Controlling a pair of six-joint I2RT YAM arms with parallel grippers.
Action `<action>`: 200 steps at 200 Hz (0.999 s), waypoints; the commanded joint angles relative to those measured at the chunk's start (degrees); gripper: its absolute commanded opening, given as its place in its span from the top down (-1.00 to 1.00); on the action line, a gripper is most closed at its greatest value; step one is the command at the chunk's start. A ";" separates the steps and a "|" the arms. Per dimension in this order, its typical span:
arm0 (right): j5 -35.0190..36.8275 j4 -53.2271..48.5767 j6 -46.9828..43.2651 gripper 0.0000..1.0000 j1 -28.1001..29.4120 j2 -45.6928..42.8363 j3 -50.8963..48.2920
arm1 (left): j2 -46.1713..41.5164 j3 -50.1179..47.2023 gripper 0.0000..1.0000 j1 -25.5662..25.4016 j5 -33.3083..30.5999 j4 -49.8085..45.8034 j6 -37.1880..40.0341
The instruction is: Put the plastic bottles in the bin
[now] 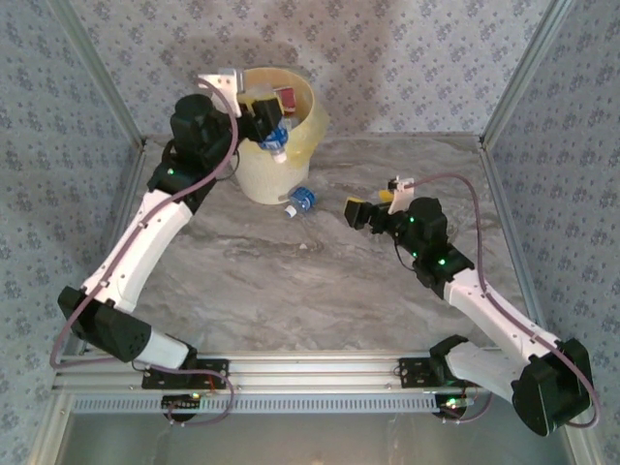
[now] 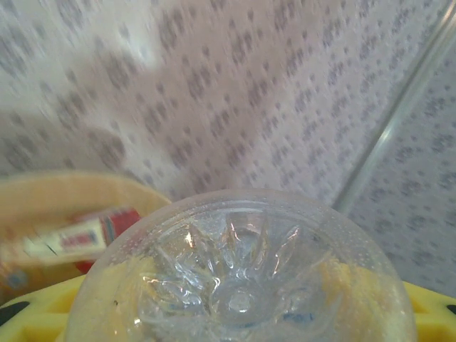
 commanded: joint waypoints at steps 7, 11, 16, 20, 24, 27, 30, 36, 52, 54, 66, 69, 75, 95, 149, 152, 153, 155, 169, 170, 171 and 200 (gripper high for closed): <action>2.01 -0.51 3.03 -1.00 -0.79 -1.63 -0.08 | 5.40 5.91 -0.05 0.47 -9.64 -0.40 14.50; 2.06 -0.68 3.18 -1.00 -0.85 -1.61 -0.06 | 5.99 6.47 -0.05 0.48 -10.72 0.20 16.11; 2.01 -0.80 3.37 -1.00 -0.95 -1.53 -0.08 | 6.87 7.15 -0.06 0.47 -11.62 0.89 18.56; 2.01 -0.93 3.46 -1.00 -1.09 -1.57 -0.06 | 7.41 7.54 -0.06 0.47 -12.29 1.44 20.54; 1.96 -1.00 3.46 -1.00 -1.12 -1.56 0.02 | 8.15 7.94 -0.06 0.51 -12.95 1.98 22.56; 1.92 -1.12 3.50 -1.00 -1.12 -1.57 -0.03 | 8.60 8.26 -0.06 0.53 -13.33 2.27 23.91; 1.87 -1.19 3.58 -1.00 -1.19 -1.57 -0.03 | 9.07 8.56 -0.06 0.55 -13.51 2.53 25.52; 1.77 -1.35 3.67 -1.00 -1.26 -1.56 0.01 | 10.13 9.49 -0.06 0.60 -13.70 2.50 28.35; 1.65 -2.07 3.72 -1.00 -1.43 -1.57 0.19 | 13.07 12.80 -0.06 0.56 -13.73 -0.65 34.55; 1.65 -2.22 3.69 -1.00 -1.42 -1.57 0.20 | 13.33 13.16 -0.06 0.56 -13.72 -1.05 35.18; 1.63 -2.92 3.68 -1.00 -1.49 -1.63 0.53 | 14.96 14.94 -0.06 0.60 -14.02 -3.03 38.69; 1.65 -3.03 3.68 -1.00 -1.53 -1.58 0.58 | 15.24 15.26 -0.06 0.60 -14.32 -3.23 39.53; 1.66 -3.22 3.68 -1.00 -1.56 -1.57 0.71 | 15.75 15.55 -0.06 0.63 -14.67 -3.48 41.12; 1.68 -3.18 3.85 -1.00 -1.63 -1.52 0.80 | 17.12 15.89 -0.06 0.93 -15.07 -3.66 45.99; 1.83 -3.42 3.85 -1.00 -1.69 -1.30 1.38 | 20.30 16.86 -0.11 2.77 -9.89 -4.61 55.21; 1.83 -3.50 3.86 -1.00 -1.74 -1.26 1.36 | 20.48 16.86 -0.13 2.80 -9.33 -5.17 55.70; 1.87 -3.51 3.86 -1.00 -1.74 -1.28 1.40 | 20.55 16.86 -0.13 2.86 -9.20 -5.36 55.92; 1.91 -3.52 3.86 -1.00 -1.74 -1.25 1.36 | 20.68 16.82 -0.14 2.93 -8.68 -5.70 56.32; 2.00 -3.91 3.86 -1.00 -1.75 -1.39 1.35 | 21.62 18.37 -0.18 3.26 -7.54 -7.83 58.61; 2.00 -3.94 3.86 -1.00 -1.74 -1.39 1.39 | 21.70 18.36 -0.19 3.27 -7.47 -7.96 58.82; 2.00 -3.95 3.81 -1.00 -1.74 -1.39 1.37 | 21.73 18.40 -0.20 3.32 -7.39 -8.12 58.97; 2.10 -4.51 3.86 -1.00 -1.83 -1.57 1.49 | 22.30 18.20 -0.50 4.37 -7.26 -9.10 62.26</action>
